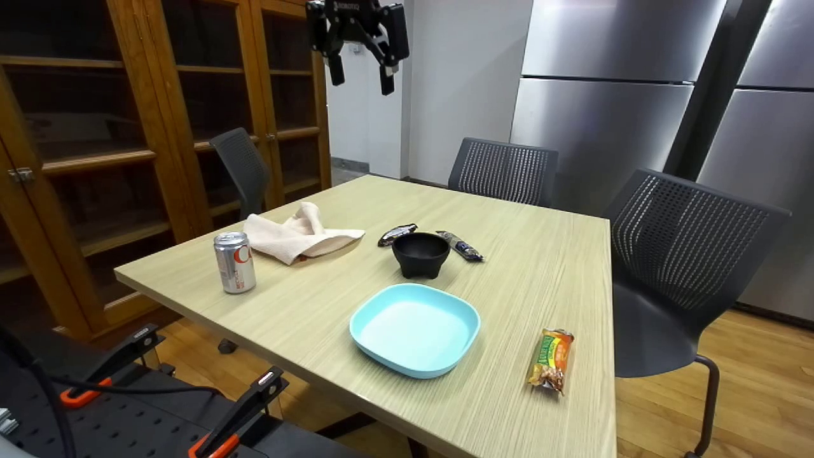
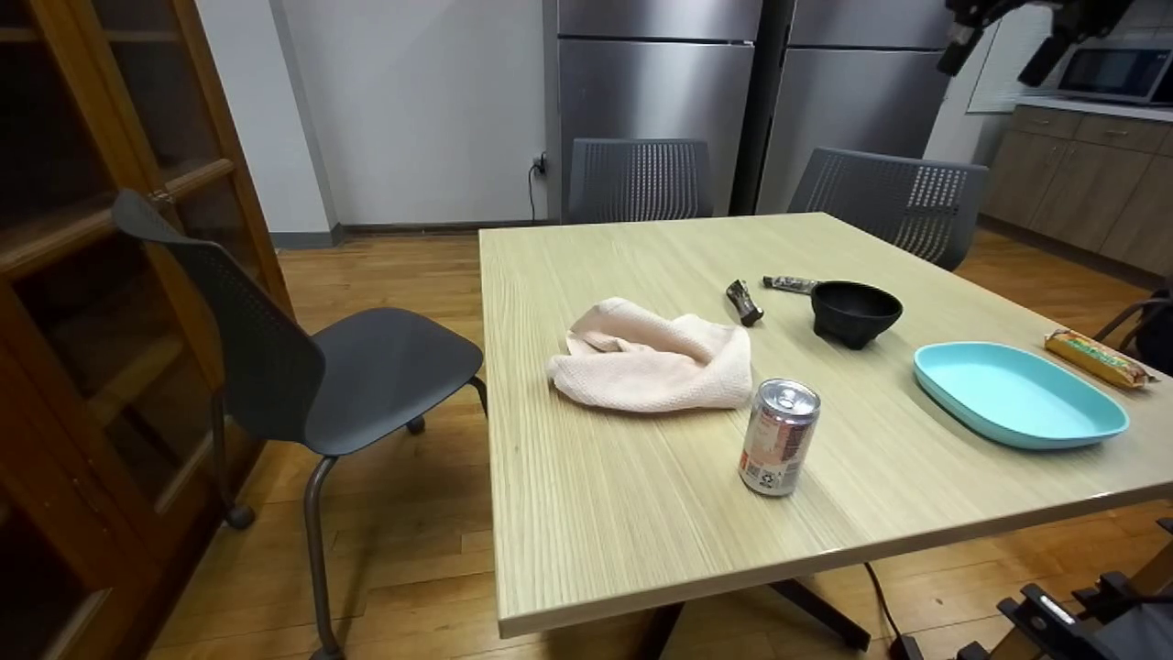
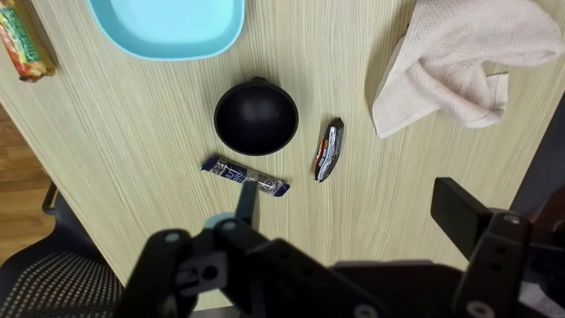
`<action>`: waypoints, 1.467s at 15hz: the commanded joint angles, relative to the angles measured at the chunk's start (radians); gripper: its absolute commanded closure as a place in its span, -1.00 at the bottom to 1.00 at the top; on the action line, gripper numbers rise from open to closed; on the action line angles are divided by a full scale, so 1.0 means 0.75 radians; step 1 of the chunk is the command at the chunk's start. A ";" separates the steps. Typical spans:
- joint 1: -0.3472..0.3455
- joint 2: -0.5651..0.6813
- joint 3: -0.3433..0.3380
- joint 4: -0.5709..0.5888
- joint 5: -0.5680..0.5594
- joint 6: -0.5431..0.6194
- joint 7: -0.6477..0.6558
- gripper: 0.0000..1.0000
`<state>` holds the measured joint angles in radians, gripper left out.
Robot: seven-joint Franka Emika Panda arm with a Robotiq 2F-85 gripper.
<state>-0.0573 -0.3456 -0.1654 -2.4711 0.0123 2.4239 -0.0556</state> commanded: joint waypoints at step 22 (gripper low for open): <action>0.045 1.161 0.026 0.902 -0.050 0.040 0.404 -1.00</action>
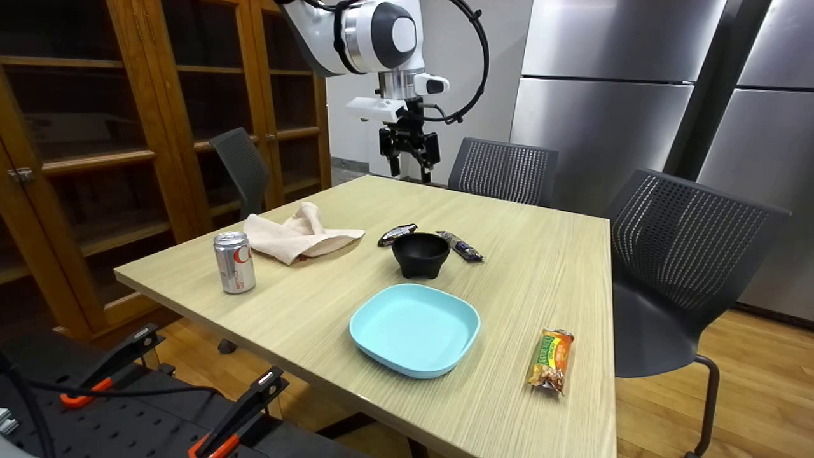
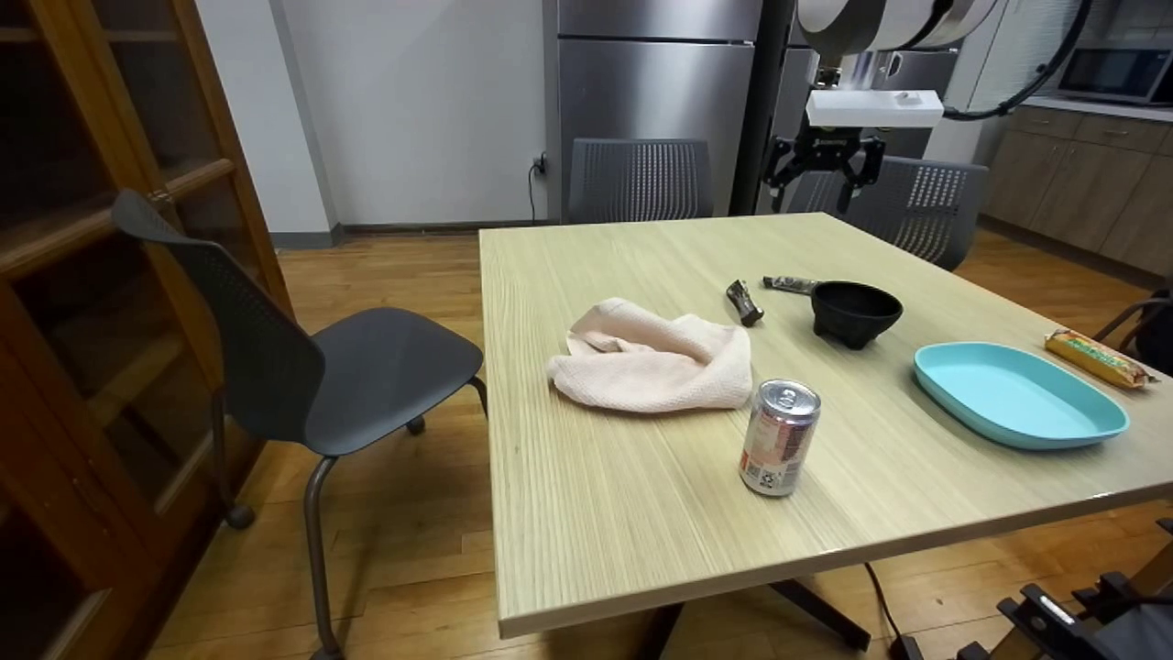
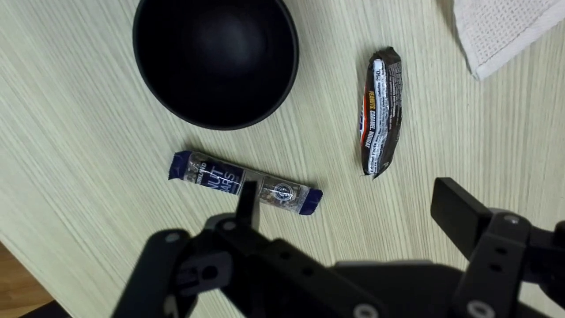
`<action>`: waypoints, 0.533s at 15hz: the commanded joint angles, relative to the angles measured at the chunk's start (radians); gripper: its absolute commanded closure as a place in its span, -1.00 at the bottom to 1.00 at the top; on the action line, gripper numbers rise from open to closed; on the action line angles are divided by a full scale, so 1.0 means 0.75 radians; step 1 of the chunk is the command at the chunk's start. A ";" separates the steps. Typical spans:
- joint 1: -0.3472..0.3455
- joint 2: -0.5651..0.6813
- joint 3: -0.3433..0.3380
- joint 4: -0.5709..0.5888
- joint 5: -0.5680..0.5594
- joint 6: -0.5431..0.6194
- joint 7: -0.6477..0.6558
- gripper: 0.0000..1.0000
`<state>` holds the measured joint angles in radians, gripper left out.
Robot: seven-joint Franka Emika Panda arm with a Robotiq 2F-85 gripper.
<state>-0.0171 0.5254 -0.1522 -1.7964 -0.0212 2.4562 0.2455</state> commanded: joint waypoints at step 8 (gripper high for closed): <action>0.014 0.007 -0.002 0.010 -0.043 -0.001 0.002 -1.00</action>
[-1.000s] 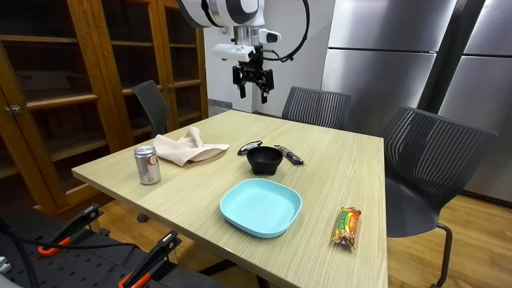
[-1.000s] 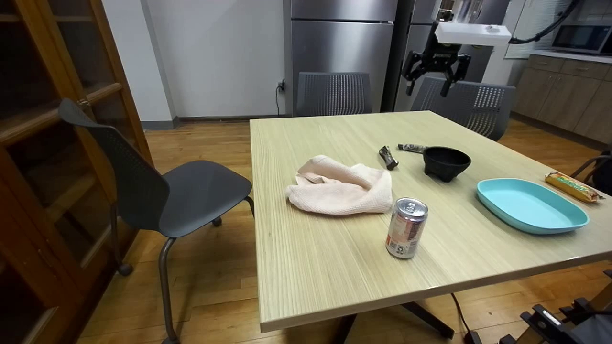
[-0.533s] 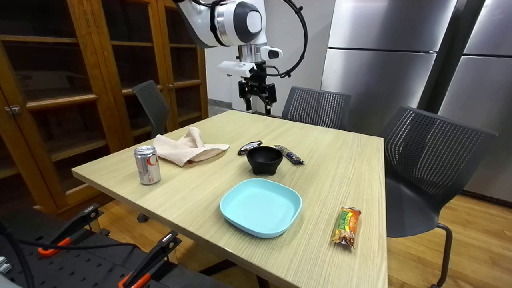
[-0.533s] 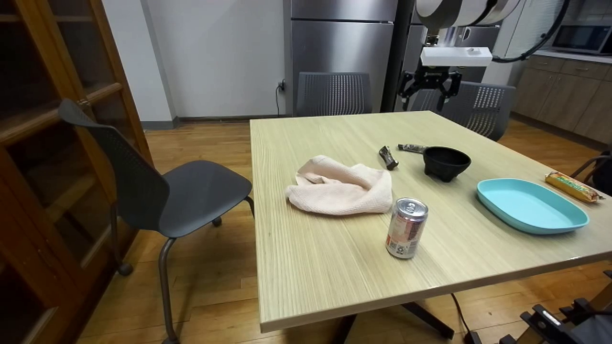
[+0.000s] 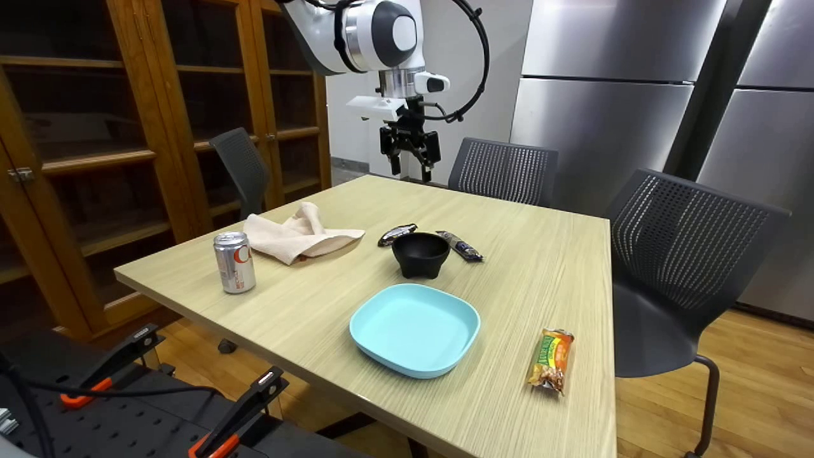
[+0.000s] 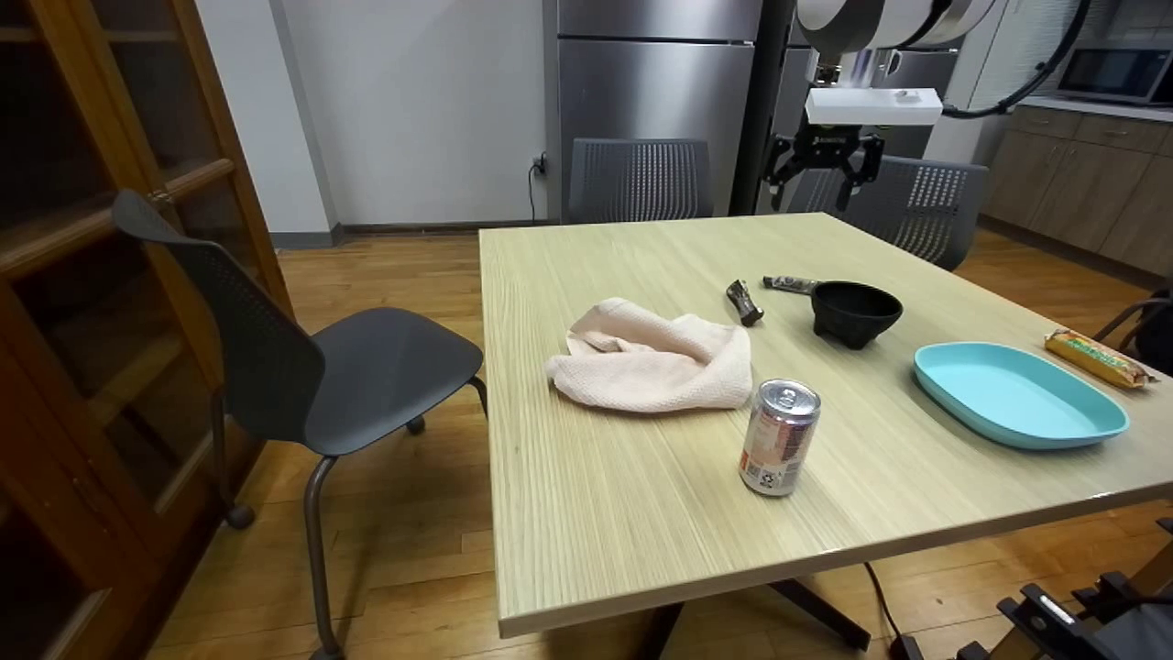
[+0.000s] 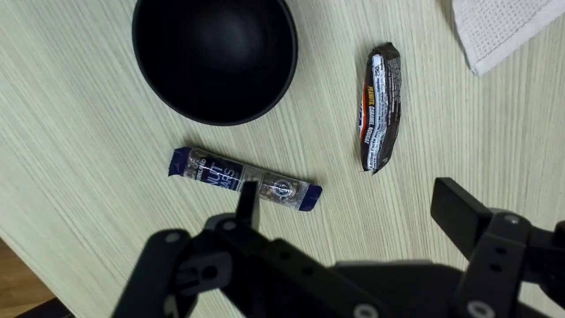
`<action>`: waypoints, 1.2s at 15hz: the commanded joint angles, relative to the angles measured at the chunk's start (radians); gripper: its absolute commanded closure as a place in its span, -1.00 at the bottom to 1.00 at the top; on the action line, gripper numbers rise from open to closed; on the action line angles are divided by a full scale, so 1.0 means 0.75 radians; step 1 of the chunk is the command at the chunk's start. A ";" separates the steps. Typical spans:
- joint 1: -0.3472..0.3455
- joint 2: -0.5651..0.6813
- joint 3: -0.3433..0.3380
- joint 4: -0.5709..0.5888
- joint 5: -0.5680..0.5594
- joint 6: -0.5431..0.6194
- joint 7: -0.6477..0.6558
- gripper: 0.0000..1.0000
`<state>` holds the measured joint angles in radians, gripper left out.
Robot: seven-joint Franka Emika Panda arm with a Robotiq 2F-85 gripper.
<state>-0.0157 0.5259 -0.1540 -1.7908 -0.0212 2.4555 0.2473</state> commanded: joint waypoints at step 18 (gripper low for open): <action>0.013 0.354 0.091 0.203 -0.040 0.129 -0.114 -1.00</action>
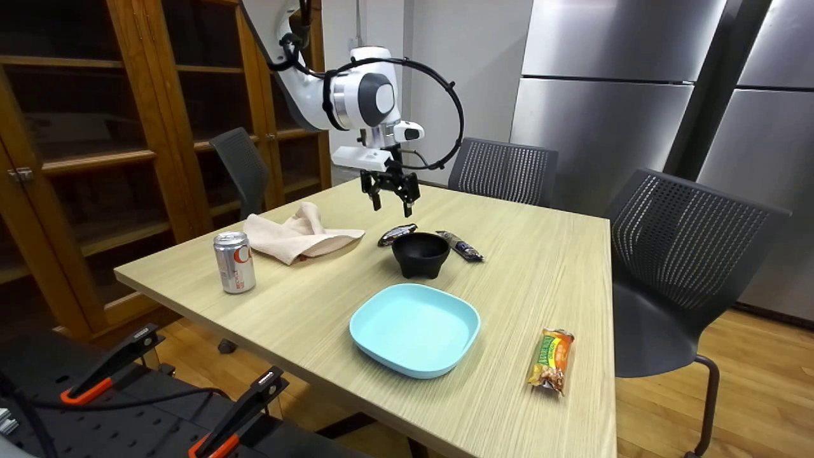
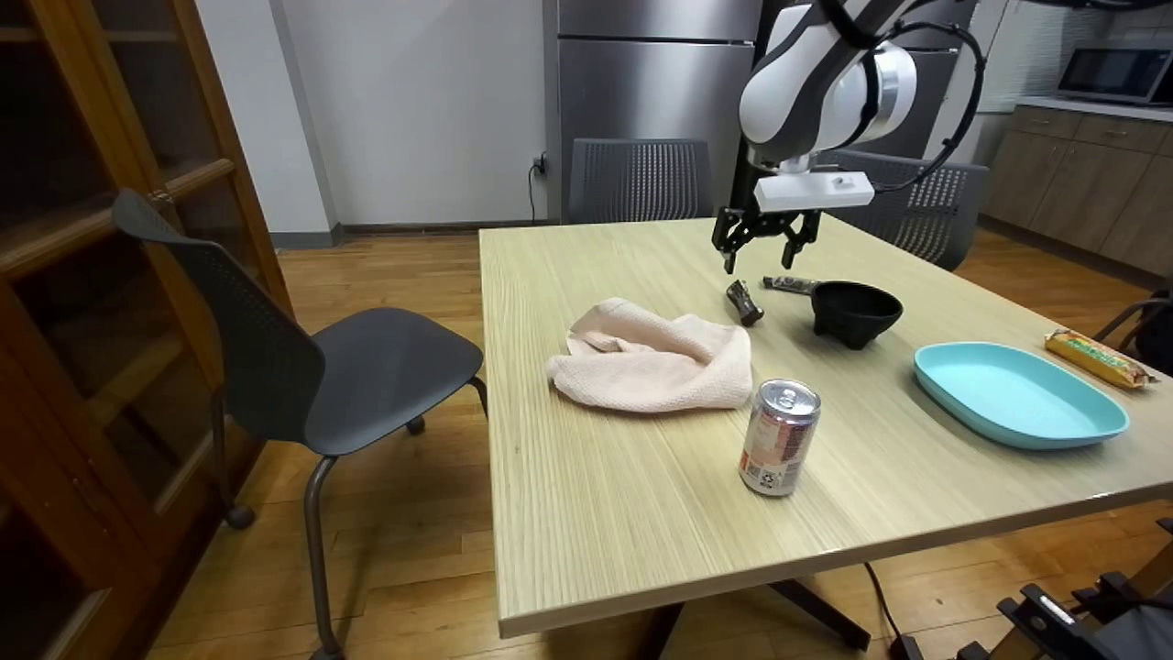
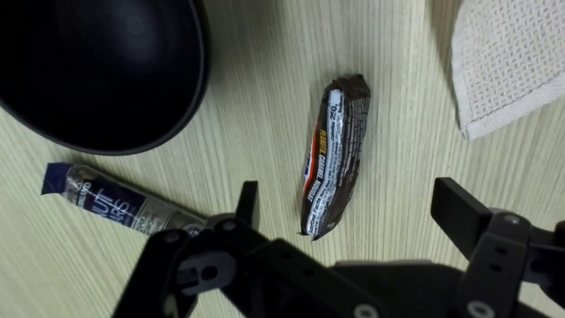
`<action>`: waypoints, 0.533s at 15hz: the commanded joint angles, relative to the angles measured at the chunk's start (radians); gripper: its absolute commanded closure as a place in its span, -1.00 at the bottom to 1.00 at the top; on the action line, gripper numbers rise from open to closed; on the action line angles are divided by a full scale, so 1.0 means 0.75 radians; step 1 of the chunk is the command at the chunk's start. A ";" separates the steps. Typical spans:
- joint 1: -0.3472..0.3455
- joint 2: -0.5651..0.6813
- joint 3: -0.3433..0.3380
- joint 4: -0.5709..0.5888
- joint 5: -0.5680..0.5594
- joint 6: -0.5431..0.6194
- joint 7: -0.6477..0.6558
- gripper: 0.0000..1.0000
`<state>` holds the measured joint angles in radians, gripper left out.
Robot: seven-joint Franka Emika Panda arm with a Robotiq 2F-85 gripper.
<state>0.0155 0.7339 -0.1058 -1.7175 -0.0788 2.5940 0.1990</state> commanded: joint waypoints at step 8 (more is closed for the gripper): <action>-0.034 0.231 0.009 0.262 0.044 -0.143 -0.033 -1.00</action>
<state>0.0028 0.8674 -0.1052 -1.5963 -0.0644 2.5475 0.1972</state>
